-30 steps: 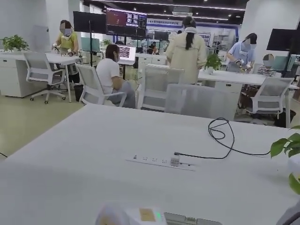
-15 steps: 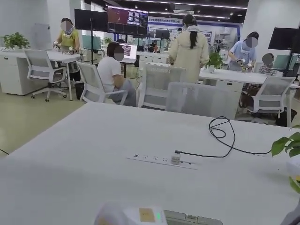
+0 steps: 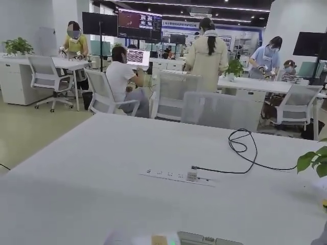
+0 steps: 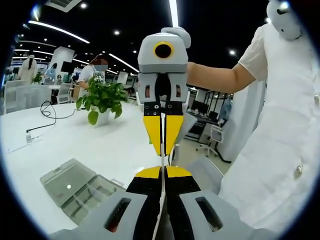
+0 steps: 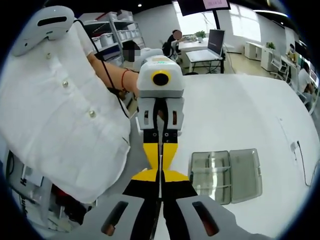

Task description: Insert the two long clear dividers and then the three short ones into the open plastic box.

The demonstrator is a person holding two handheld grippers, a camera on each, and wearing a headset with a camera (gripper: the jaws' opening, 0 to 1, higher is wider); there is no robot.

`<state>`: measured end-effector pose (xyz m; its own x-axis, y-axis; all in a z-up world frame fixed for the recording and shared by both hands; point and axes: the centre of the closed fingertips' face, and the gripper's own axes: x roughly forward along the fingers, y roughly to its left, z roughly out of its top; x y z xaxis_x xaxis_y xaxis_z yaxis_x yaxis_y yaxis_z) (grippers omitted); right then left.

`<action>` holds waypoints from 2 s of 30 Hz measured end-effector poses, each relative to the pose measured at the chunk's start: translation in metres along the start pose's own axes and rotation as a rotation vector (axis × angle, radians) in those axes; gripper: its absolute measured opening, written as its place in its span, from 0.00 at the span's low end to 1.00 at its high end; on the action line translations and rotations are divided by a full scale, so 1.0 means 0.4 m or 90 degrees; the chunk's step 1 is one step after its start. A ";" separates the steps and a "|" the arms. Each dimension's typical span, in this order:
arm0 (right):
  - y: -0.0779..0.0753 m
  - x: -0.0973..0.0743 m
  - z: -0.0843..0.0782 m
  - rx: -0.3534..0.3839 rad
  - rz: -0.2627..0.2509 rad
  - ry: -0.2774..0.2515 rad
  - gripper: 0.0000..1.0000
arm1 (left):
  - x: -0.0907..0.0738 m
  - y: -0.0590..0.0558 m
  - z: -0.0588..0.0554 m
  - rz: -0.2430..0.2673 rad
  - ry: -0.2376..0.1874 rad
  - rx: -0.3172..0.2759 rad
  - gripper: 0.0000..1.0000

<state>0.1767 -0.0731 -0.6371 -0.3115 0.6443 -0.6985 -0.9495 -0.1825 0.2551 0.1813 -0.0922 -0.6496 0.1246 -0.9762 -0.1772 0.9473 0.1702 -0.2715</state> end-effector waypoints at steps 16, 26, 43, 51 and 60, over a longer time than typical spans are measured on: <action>-0.015 0.003 0.005 -0.002 -0.007 -0.006 0.03 | -0.012 0.014 -0.018 0.024 0.013 -0.007 0.08; -0.028 -0.002 0.008 0.000 -0.024 -0.013 0.03 | -0.030 0.037 -0.033 0.053 0.019 -0.010 0.18; -0.077 -0.012 -0.002 0.009 -0.065 -0.017 0.03 | -0.080 0.083 -0.076 0.112 0.044 0.010 0.41; -0.110 -0.006 -0.021 0.020 -0.085 -0.014 0.03 | -0.101 0.098 -0.099 0.128 0.055 0.021 0.56; -0.151 -0.001 -0.038 0.027 -0.104 -0.010 0.03 | -0.121 0.108 -0.131 0.135 0.071 0.022 0.71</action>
<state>0.2337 -0.0737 -0.6623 -0.1522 0.6740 -0.7229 -0.9850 -0.0432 0.1671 0.2008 -0.0307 -0.7025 0.2905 -0.8977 -0.3312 0.9133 0.3634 -0.1840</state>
